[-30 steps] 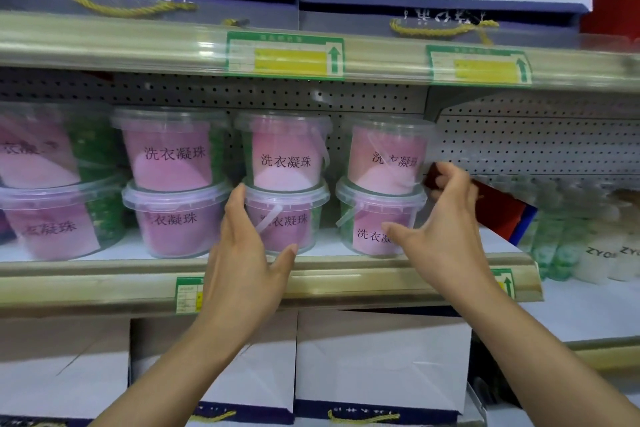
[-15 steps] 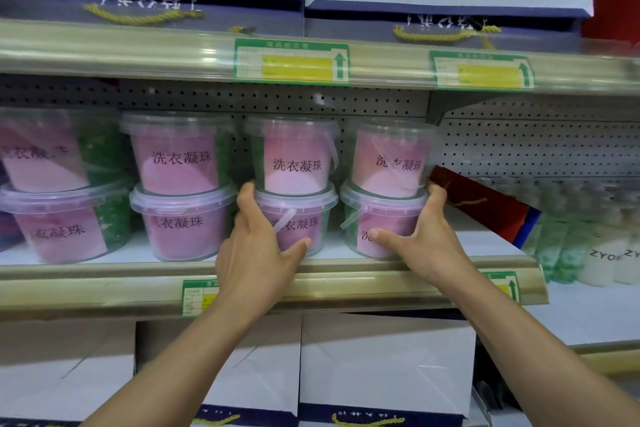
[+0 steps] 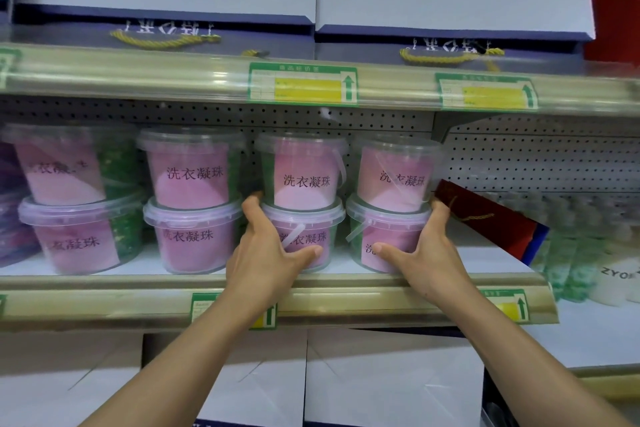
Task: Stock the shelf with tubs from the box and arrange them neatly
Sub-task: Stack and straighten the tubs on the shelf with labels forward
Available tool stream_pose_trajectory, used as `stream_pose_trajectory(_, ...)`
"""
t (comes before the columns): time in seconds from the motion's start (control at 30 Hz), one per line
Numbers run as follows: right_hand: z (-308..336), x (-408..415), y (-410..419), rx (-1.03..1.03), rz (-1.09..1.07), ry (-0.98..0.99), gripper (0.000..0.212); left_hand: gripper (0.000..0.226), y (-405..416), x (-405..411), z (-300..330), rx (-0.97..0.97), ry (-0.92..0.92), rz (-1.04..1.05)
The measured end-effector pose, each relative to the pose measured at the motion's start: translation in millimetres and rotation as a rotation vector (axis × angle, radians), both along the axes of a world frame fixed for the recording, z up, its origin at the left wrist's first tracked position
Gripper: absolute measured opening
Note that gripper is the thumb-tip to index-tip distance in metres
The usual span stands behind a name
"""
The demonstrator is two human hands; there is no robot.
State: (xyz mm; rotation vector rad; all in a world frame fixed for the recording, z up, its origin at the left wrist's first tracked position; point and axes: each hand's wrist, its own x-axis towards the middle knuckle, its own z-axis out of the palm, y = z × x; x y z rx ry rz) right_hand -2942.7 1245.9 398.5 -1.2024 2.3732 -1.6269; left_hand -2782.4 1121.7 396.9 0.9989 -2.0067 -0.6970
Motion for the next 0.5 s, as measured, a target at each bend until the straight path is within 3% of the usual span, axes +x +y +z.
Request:
stream_pose_trajectory(0.23, -3, -4, 6, 0.016, 0.017, -0.013, 0.106, 0.099, 1, 4, 1, 0.007, -0.014, -0.022)
stream_pose_trajectory(0.5, 2, 1, 14, 0.071, 0.017, 0.046, 0.098, 0.103, 5, 10, 5, 0.003, -0.054, -0.039)
